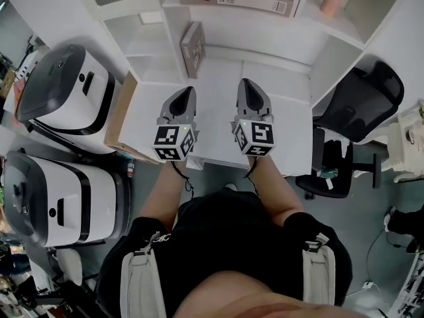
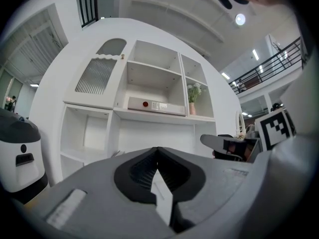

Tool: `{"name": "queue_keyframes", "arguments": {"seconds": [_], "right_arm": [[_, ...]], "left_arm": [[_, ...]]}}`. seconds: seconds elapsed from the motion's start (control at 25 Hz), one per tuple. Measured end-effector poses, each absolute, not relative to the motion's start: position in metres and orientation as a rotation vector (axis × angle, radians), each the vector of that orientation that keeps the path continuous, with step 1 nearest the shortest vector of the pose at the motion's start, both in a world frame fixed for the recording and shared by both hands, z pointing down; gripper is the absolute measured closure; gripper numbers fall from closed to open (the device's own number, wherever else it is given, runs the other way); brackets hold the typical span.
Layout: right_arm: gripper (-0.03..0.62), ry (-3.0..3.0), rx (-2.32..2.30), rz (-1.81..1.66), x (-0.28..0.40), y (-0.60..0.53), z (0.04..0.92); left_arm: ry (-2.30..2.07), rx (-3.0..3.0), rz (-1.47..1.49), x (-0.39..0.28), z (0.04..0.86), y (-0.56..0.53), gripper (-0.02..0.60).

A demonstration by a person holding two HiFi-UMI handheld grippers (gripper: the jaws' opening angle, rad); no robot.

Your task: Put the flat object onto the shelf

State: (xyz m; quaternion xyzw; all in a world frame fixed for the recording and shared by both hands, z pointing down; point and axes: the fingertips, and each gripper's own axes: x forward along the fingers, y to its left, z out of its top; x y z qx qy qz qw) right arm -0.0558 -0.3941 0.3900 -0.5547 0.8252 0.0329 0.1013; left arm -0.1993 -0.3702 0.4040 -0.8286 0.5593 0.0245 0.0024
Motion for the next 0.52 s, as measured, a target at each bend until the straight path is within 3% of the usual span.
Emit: {"name": "queue_keyframes", "arguments": {"seconds": [0.52], "right_arm": [[0.592, 2.458, -1.633, 0.065, -0.04, -0.39, 0.4]], "left_arm": [[1.801, -2.603, 0.069, -0.187, 0.41, -0.368, 0.563]]}}
